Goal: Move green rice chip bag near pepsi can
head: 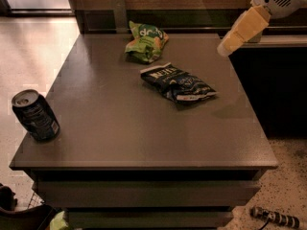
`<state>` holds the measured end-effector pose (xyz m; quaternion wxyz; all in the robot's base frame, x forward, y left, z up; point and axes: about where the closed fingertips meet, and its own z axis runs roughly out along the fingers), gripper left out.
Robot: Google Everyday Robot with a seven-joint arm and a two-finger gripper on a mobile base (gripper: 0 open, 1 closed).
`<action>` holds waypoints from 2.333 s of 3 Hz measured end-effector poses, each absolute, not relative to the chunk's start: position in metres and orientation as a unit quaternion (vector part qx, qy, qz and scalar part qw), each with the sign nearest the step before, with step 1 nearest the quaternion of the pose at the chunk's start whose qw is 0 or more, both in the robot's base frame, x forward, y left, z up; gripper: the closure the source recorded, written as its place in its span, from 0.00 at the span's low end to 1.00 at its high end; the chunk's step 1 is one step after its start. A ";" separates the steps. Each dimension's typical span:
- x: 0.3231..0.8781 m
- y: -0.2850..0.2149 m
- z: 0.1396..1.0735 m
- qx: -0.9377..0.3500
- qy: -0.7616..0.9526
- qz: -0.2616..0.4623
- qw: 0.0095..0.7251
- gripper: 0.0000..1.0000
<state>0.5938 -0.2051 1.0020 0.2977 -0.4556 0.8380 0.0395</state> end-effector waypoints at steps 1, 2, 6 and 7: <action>0.632 -0.195 0.993 -0.381 0.852 0.094 0.347 0.00; 0.658 -0.177 0.970 -0.267 0.872 0.147 0.384 0.00; 0.754 -0.119 0.925 -0.140 0.893 0.146 0.403 0.00; 0.807 -0.083 0.912 -0.099 0.897 0.131 0.411 0.00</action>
Offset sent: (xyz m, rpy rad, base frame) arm 0.0850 0.0401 -0.0724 0.5491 0.0449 -0.5029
